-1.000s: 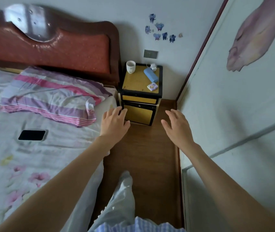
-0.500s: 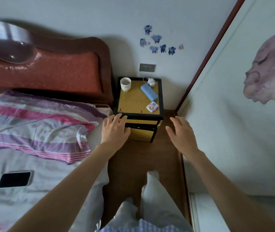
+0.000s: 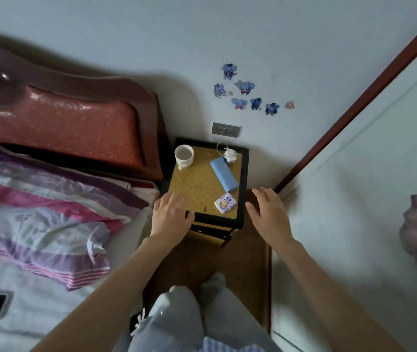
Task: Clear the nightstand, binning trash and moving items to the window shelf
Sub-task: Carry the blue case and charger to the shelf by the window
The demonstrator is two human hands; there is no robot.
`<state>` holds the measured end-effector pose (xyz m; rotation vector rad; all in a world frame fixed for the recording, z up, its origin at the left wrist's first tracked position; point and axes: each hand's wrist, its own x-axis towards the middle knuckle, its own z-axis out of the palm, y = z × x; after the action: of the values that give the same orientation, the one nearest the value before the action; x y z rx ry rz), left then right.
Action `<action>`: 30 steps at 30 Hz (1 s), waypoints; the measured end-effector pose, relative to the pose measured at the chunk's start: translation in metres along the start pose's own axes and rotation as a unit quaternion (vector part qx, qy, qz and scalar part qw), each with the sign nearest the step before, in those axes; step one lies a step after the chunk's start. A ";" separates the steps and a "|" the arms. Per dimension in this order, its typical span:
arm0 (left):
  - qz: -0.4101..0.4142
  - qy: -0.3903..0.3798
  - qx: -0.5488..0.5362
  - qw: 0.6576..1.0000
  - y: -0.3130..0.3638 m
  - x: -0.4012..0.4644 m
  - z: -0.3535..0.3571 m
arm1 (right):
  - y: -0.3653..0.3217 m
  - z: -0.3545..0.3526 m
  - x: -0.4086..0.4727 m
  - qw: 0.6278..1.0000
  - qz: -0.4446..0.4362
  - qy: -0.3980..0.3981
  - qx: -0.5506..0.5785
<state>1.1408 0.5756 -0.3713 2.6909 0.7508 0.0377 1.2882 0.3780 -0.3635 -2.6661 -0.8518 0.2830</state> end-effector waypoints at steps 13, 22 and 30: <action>0.052 -0.125 0.016 0.991 -0.009 0.145 0.045 | 0.019 0.042 0.098 0.994 0.101 -0.046 0.002; 0.306 -0.271 0.060 0.911 -0.008 0.270 0.104 | 0.025 0.076 0.121 0.969 0.239 -0.024 0.056; 0.390 -0.305 0.104 0.863 0.006 0.316 0.183 | 0.043 0.116 0.113 0.937 0.333 -0.030 0.098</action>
<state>1.4366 0.6722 -0.5622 2.7479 -0.5610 -0.6930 1.3682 0.4400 -0.4964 -2.6716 0.1018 0.5726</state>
